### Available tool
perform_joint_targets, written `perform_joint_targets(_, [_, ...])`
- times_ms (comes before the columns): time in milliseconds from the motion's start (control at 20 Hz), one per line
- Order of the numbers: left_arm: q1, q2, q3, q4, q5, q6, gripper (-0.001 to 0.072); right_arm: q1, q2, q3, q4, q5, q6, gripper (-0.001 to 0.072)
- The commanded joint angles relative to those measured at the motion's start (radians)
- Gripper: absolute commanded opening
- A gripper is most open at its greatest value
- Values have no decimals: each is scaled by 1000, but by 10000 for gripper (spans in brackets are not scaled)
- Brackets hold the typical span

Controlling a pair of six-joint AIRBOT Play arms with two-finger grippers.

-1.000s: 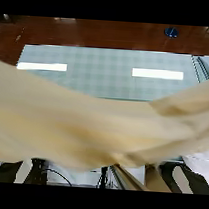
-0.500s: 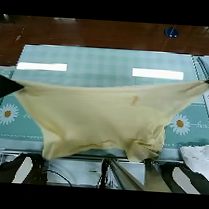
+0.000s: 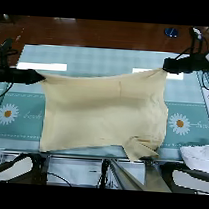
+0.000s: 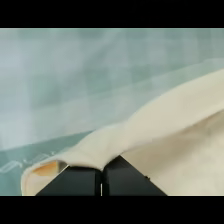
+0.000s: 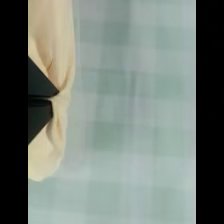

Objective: Fold the shirts.

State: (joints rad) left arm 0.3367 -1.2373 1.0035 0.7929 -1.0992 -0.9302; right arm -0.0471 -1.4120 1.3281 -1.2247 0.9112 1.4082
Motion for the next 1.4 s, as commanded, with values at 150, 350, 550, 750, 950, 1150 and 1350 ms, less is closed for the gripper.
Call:
perform_joint_targets(150, [-6, -167, 85, -164, 261, 277, 27, 18, -69, -4, 3, -489, -41, 21])
perform_joint_targets(350, [-51, -211, 85, -166, 324, 363, 27, 18, -116, -4, 11, -531, -42, 21])
perform_joint_targets(550, [-84, -272, 85, -166, 356, 373, 27, 18, -183, -4, 12, -534, -41, 21])
perform_joint_targets(750, [-74, -283, 89, -165, 377, 373, 28, 18, -202, -3, 11, -519, -41, 21])
perform_joint_targets(950, [-43, -282, 134, -161, 134, 323, 28, 1, -152, -3, -61, -227, -38, 21])
perform_joint_targets(1150, [-44, -285, 133, -55, -49, 165, 28, -13, -151, -4, -126, 65, 30, 21])
perform_joint_targets(1350, [-44, -286, 127, 84, -98, 95, 28, -11, -152, -4, -145, 90, 30, 21])
